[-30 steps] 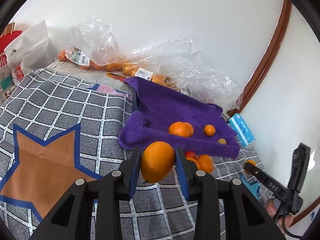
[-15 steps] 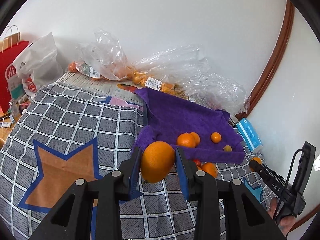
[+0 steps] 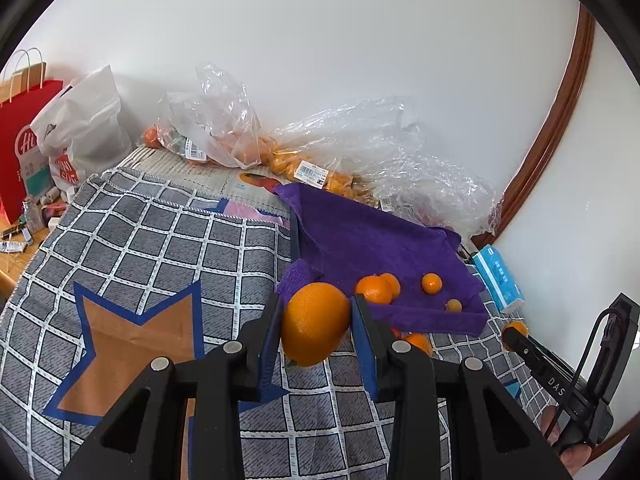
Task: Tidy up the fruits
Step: 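Lift both held oranges off the cloth, then carry both held oranges over the purple towel and lower them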
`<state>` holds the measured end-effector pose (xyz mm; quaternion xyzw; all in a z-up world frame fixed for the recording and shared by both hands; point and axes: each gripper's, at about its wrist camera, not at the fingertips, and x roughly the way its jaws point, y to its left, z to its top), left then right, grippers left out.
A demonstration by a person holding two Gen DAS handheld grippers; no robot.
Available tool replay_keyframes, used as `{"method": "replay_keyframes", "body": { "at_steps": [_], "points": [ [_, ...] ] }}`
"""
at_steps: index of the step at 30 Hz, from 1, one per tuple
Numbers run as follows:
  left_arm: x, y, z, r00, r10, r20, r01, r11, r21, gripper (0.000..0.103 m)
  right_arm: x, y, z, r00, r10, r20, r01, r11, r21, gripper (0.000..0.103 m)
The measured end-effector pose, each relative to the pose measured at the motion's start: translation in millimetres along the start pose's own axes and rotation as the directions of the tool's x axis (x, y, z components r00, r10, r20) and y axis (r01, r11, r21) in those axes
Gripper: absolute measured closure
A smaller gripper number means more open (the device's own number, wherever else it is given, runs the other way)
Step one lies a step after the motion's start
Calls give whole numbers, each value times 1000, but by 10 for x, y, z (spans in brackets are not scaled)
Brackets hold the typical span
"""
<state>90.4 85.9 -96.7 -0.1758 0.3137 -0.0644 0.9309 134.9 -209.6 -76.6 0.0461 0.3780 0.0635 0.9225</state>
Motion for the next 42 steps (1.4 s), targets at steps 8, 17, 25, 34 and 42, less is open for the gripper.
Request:
{"method": "replay_keyframes", "body": {
  "at_steps": [8,17,25,34,42],
  "points": [
    [36,-61,33,1000,-9,-8,9,1000,14,71,26,8,24,1000,5,-8,-5,1000,16,69],
    [103,-123,127,1000,-14,8,14,999,28,71,107,39,149,1000,19,6,-19,1000,25,69],
    [222,-105,345,999,17,30,-18,999,40,71,190,40,386,998,32,55,-33,999,22,69],
    [498,1,507,999,43,-11,-43,999,1,71,418,1,662,996,38,82,-39,999,10,69],
    [922,-320,560,998,28,-54,-25,999,45,71,758,-104,755,998,52,45,-52,999,5,69]
  ]
}}
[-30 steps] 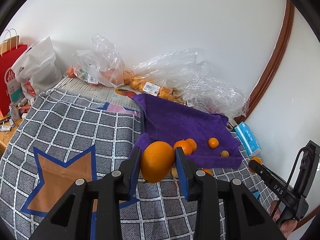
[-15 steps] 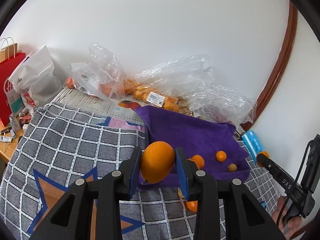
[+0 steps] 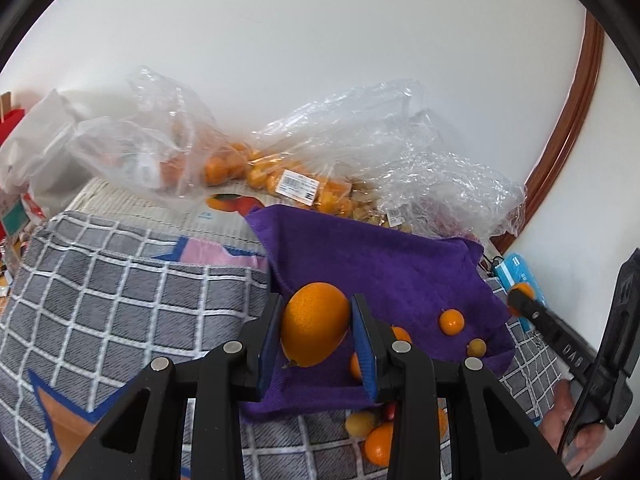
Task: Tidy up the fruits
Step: 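Carry both held oranges over the purple towel and lower them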
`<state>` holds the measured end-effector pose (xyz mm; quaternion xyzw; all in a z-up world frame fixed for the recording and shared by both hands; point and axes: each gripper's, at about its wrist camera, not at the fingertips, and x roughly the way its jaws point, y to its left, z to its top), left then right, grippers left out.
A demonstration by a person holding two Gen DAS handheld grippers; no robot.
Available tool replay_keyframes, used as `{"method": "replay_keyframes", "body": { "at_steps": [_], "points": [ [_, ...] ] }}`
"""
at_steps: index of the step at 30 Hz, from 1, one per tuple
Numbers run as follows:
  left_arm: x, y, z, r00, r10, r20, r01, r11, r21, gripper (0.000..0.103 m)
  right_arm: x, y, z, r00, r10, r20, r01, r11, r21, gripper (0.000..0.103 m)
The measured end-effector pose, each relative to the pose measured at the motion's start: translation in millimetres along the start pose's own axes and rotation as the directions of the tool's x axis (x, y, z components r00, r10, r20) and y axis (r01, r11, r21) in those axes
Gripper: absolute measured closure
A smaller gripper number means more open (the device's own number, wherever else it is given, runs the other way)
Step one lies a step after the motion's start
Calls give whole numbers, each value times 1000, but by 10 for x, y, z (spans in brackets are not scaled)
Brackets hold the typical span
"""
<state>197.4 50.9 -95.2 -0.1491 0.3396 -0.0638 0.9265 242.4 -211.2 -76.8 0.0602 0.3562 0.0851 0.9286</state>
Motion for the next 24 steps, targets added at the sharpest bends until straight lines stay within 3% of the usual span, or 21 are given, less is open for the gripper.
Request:
{"method": "replay_keyframes", "body": {
  "at_steps": [4,8,24],
  "points": [
    [282,-49,-3,999,-4,-49,2,1000,-26,71,271,-29,-152,998,12,-68,-13,1000,-4,69],
    [435,-46,1,999,-12,-40,10,999,-46,71,418,-48,-272,993,29,-119,-30,1000,-7,69],
    [680,59,-183,997,-57,-45,54,997,-53,71,537,22,-425,981,82,-173,-88,996,-25,69]
  ]
}}
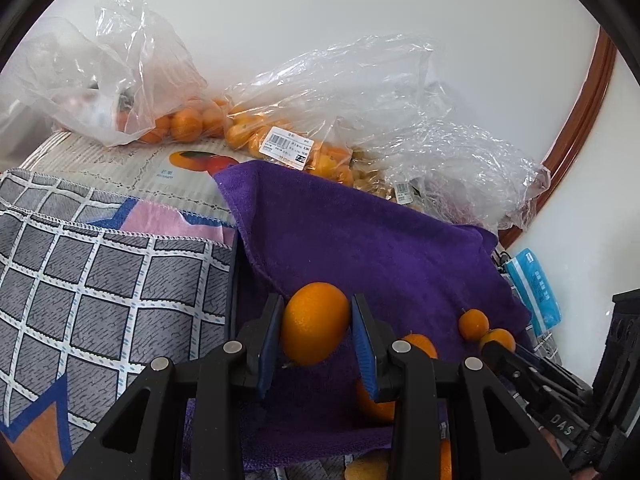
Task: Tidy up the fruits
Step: 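Carry both held oranges over the purple towel and lower them, then open both tools to release the oranges onto the towel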
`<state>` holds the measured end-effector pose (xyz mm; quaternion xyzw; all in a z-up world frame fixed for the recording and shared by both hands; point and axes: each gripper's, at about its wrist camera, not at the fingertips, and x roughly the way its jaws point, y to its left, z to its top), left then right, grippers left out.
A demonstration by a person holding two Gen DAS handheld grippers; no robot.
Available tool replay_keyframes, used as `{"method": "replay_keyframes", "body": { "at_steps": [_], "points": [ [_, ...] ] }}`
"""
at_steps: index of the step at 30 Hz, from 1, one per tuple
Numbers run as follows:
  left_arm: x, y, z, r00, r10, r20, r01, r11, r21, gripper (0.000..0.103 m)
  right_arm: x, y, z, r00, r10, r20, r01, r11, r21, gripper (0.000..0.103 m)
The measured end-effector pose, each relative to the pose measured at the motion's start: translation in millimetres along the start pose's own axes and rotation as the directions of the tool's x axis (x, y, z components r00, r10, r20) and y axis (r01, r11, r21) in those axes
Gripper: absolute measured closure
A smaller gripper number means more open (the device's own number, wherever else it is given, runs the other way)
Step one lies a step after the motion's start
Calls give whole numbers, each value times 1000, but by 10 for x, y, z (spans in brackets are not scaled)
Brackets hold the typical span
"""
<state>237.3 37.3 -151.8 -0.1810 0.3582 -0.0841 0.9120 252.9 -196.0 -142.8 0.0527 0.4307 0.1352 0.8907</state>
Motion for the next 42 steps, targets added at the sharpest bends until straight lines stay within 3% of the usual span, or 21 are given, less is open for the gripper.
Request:
{"method": "replay_keyframes", "body": {
  "at_steps": [9,17,23,31,42],
  "points": [
    [7,-45,-29,998,-60,2,60,998,21,71,44,22,-30,1000,-22,-8,22,1000,-14,69],
    [40,-37,-42,998,-57,-3,57,998,29,71,39,117,-52,999,-46,13,47,997,-62,69],
    [46,-44,-49,999,-54,1,54,998,32,71,-30,189,-69,997,-56,57,62,992,-111,53],
    [2,-57,-75,997,-74,26,73,997,24,62,-103,61,-61,993,-52,109,57,997,-42,52],
    [-48,6,-72,997,-45,58,46,999,-10,62,-129,-16,-58,992,-17,127,17,1000,0,52]
  ]
}}
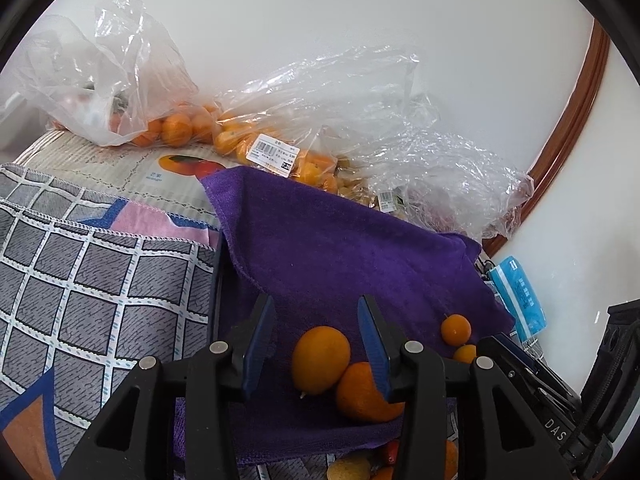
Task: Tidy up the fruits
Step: 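Open both tools to release the oranges onto the towel, then withdraw both tools from the towel toward the remaining fruit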
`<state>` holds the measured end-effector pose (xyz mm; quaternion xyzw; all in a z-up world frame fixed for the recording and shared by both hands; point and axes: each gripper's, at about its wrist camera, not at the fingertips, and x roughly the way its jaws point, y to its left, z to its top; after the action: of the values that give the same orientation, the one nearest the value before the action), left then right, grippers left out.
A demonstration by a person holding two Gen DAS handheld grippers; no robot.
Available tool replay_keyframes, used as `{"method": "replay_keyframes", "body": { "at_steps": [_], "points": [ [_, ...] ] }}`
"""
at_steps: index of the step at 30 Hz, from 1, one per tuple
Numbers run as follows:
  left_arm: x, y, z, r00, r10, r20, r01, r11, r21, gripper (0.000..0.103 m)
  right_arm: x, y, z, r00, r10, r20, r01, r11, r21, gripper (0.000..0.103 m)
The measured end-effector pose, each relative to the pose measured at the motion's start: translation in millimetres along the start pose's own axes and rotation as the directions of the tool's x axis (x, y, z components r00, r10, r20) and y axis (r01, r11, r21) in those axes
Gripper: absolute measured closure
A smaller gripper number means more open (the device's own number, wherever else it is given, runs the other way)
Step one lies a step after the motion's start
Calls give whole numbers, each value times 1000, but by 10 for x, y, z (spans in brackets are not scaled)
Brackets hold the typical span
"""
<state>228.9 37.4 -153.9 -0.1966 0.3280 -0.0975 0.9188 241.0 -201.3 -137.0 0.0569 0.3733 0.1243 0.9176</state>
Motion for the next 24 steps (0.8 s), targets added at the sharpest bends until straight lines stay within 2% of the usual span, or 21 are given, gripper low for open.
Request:
{"method": "replay_keyframes", "body": {
  "at_steps": [5,8,11,14,18,24],
  "points": [
    [-73,7,22,999,37,36,-38,999,7,62,-99,4,16,999,-5,45,5,1000,8,52],
    [-154,-20,58,998,36,52,-37,999,17,63,-155,-15,39,996,-33,78,32,999,21,52],
    [-320,-123,140,997,29,73,-33,998,54,63,-195,-12,116,995,-70,69,68,997,33,52],
    [-596,-195,161,995,30,95,-38,996,84,62,-349,41,219,996,-60,73,57,997,46,52],
    [-835,-184,83,994,67,81,-78,987,139,62,-595,231,224,993,-80,89,80,997,3,52],
    [-994,107,-164,985,174,19,-174,970,170,62,-714,417,37,996,-84,14,83,996,32,52]
  ]
}}
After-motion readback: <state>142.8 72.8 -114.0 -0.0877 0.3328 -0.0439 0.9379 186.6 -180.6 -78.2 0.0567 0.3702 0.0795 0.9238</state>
